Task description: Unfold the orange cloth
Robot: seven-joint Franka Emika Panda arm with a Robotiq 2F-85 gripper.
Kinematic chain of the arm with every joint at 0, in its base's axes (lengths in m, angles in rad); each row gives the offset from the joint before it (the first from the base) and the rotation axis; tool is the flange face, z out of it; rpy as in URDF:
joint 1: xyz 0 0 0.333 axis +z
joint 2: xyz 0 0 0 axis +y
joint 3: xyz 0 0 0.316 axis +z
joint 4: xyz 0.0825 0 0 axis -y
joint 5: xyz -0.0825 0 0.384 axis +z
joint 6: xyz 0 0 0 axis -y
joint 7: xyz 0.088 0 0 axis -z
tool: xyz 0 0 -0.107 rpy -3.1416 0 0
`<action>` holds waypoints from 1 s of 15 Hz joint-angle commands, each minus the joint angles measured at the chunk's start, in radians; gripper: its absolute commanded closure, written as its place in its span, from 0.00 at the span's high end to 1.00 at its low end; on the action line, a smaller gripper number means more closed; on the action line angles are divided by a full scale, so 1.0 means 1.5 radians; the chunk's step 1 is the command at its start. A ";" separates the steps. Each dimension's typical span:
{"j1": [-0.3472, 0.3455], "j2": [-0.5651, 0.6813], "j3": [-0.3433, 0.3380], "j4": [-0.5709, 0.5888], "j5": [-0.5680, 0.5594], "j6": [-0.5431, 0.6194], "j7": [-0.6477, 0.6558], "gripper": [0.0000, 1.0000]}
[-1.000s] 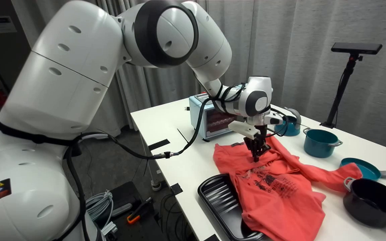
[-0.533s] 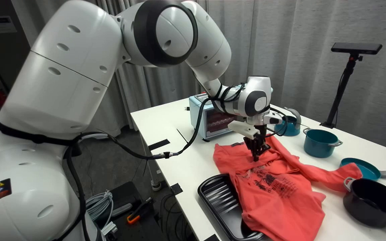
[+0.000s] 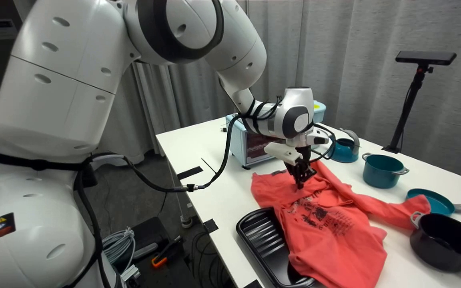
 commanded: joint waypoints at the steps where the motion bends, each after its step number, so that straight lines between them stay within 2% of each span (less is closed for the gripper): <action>1: 0.015 -0.041 -0.015 -0.054 -0.020 0.026 0.013 0.35; 2: 0.013 -0.043 -0.014 -0.059 -0.019 0.027 0.011 0.03; 3: 0.006 -0.040 -0.007 -0.055 -0.010 0.013 0.000 0.07; 5: 0.001 -0.040 -0.002 -0.057 -0.002 0.012 -0.004 0.00; 11: 0.005 -0.050 -0.004 -0.074 -0.006 0.022 -0.001 0.01; 15: 0.029 -0.115 -0.021 -0.164 -0.062 0.085 0.000 0.01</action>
